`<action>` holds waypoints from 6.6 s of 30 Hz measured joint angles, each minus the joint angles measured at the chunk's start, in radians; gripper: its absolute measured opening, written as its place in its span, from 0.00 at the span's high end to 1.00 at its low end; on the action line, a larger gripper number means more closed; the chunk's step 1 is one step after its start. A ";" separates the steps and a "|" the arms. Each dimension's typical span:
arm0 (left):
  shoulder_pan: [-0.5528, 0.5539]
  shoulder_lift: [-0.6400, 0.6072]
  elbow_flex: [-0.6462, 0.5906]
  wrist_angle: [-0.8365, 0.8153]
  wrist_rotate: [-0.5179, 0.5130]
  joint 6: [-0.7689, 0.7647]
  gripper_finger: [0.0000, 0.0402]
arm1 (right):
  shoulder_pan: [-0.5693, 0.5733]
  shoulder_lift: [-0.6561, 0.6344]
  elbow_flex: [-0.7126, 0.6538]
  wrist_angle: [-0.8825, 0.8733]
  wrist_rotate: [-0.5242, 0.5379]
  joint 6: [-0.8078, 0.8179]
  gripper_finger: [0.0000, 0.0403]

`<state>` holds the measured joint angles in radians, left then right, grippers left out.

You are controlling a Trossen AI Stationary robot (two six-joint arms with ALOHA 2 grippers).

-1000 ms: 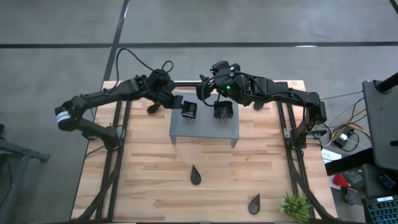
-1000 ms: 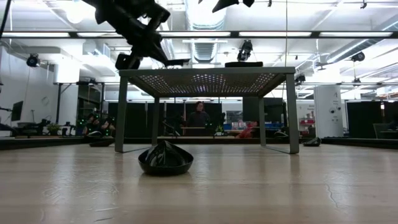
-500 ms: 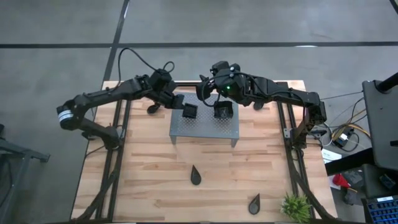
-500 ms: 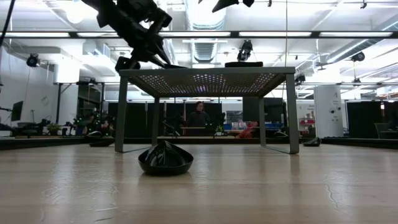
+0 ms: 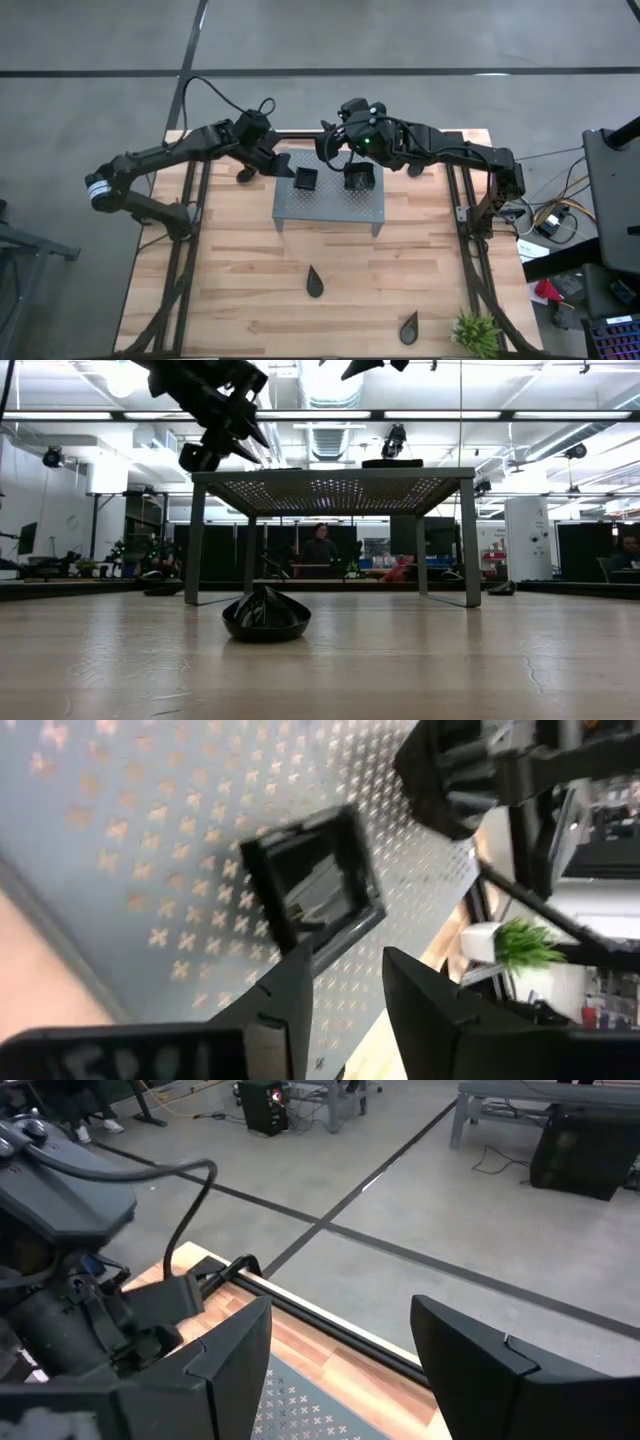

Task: Pick & Place Mini shaped plates
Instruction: Put the black drop shaped plate on the shelf

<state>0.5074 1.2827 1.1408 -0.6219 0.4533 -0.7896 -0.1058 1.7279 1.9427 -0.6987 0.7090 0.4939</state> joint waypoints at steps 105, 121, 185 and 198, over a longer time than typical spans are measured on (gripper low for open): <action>0.455 0.072 -0.519 0.203 -0.384 0.507 0.71 | -0.105 0.000 0.109 -0.045 -0.013 -0.467 0.44; 0.453 0.074 -0.513 0.182 -0.332 0.446 1.00 | -0.104 0.000 0.109 -0.051 -0.013 -0.476 0.44; 0.443 0.033 -0.489 0.194 -0.258 0.394 1.00 | -0.111 0.000 0.109 -0.055 -0.040 -0.495 0.44; 0.438 -0.267 -0.344 -0.023 -0.088 0.260 1.00 | -0.111 0.000 0.109 -0.056 -0.028 -0.509 0.44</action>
<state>0.9454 1.0158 0.7967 -0.6448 0.3656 -0.5296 -0.2169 1.7275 2.0514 -0.7547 0.6807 -0.0148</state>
